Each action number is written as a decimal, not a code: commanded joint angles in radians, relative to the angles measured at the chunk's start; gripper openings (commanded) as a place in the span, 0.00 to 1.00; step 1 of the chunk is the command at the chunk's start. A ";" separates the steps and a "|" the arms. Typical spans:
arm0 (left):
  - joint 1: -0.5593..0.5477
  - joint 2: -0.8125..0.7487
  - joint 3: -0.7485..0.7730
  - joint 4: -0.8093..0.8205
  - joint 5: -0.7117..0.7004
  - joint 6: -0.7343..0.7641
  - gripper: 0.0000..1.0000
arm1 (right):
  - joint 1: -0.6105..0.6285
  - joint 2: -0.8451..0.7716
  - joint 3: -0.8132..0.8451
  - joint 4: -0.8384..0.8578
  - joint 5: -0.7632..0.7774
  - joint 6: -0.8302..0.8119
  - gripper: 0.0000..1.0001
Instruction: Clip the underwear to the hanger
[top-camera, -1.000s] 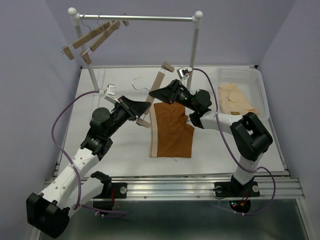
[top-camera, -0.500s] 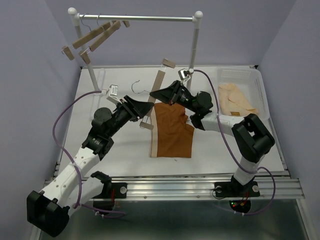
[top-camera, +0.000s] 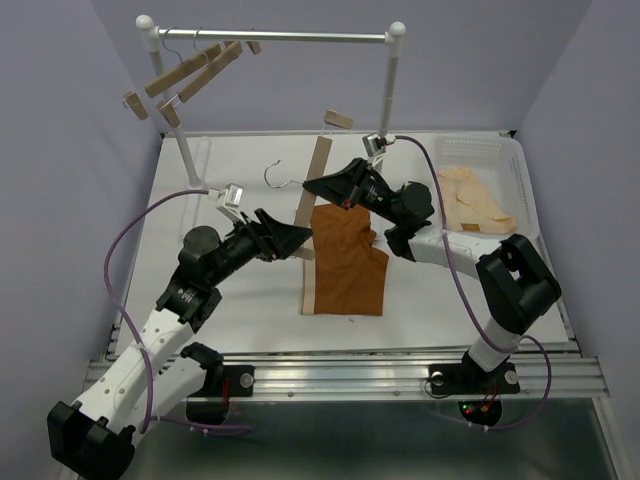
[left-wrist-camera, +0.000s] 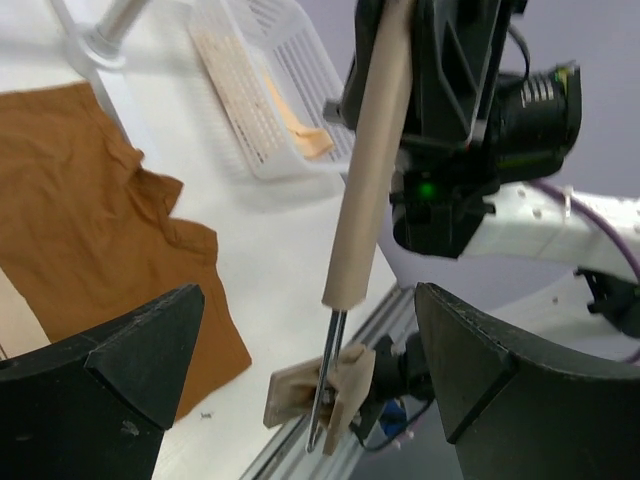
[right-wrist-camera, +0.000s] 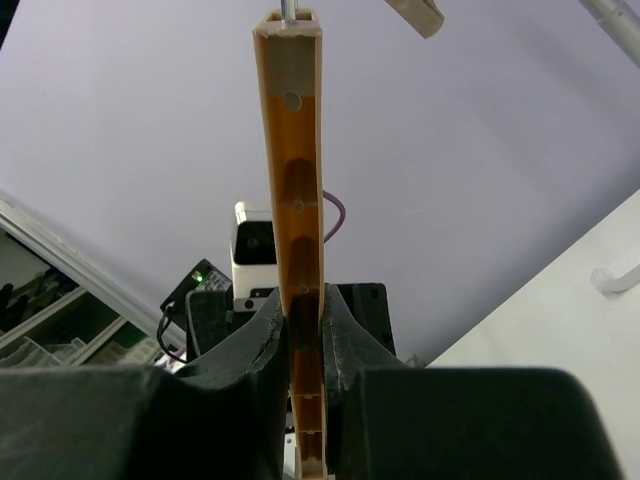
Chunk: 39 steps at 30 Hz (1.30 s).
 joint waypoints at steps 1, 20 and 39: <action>-0.004 -0.031 -0.075 0.136 0.216 0.016 0.99 | -0.008 -0.036 0.009 0.005 -0.018 -0.006 0.01; -0.004 -0.108 -0.113 0.144 0.213 0.000 0.91 | -0.055 -0.007 0.034 0.046 -0.061 0.068 0.01; -0.004 -0.081 -0.135 0.222 0.199 -0.012 0.72 | -0.065 0.004 0.032 0.068 -0.079 0.094 0.01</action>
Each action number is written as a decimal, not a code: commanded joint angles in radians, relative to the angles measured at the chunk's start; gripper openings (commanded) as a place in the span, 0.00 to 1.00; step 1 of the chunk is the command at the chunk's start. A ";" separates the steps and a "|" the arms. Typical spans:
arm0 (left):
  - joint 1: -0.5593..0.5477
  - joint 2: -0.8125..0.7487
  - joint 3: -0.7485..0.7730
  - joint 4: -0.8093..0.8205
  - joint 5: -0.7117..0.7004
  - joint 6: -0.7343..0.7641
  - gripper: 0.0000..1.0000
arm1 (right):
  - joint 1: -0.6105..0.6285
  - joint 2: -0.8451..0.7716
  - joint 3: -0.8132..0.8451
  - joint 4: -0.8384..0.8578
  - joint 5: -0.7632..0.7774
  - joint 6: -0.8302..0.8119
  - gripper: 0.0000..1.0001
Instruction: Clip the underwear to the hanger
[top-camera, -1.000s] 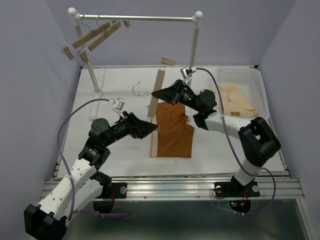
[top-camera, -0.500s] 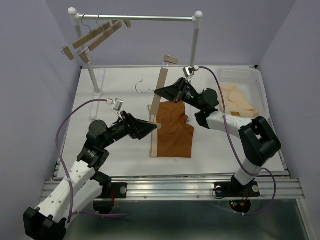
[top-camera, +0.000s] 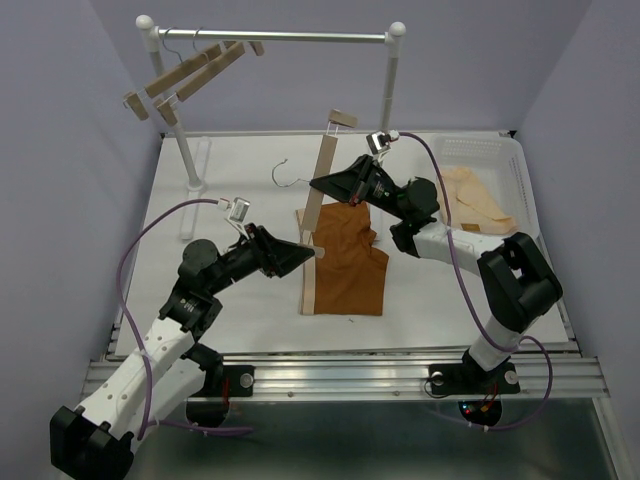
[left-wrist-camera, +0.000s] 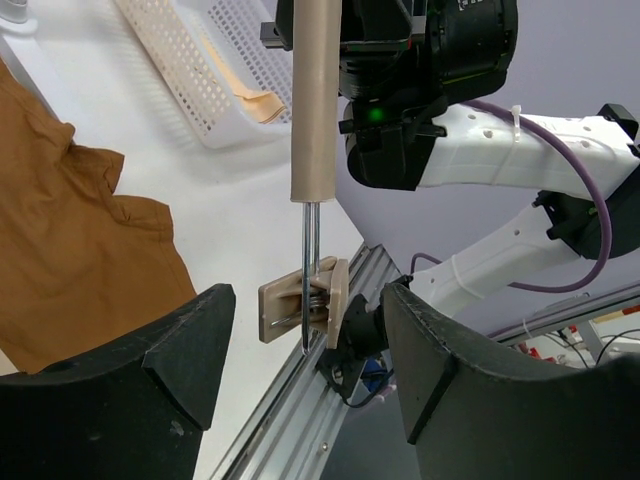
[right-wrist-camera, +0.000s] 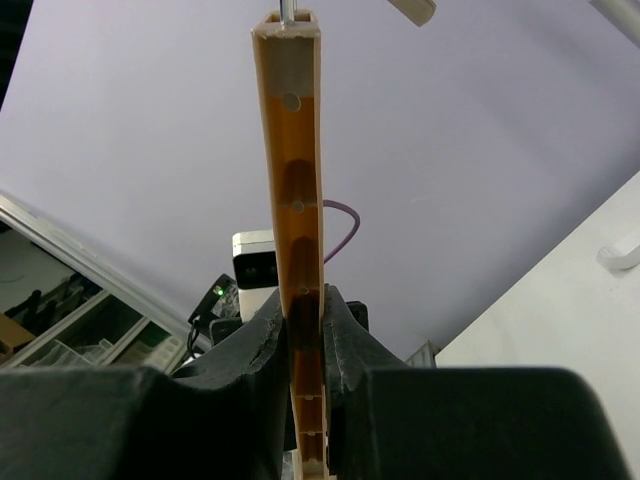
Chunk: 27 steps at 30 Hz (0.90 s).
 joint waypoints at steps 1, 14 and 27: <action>-0.003 -0.018 -0.001 0.090 0.003 0.009 0.71 | -0.006 0.000 0.030 0.077 -0.013 0.010 0.01; -0.003 -0.032 -0.011 0.104 0.003 0.002 0.16 | -0.006 0.000 0.018 0.083 -0.004 0.013 0.01; -0.003 -0.071 -0.041 0.135 -0.014 -0.017 0.08 | -0.006 0.008 0.011 0.079 0.002 0.009 0.01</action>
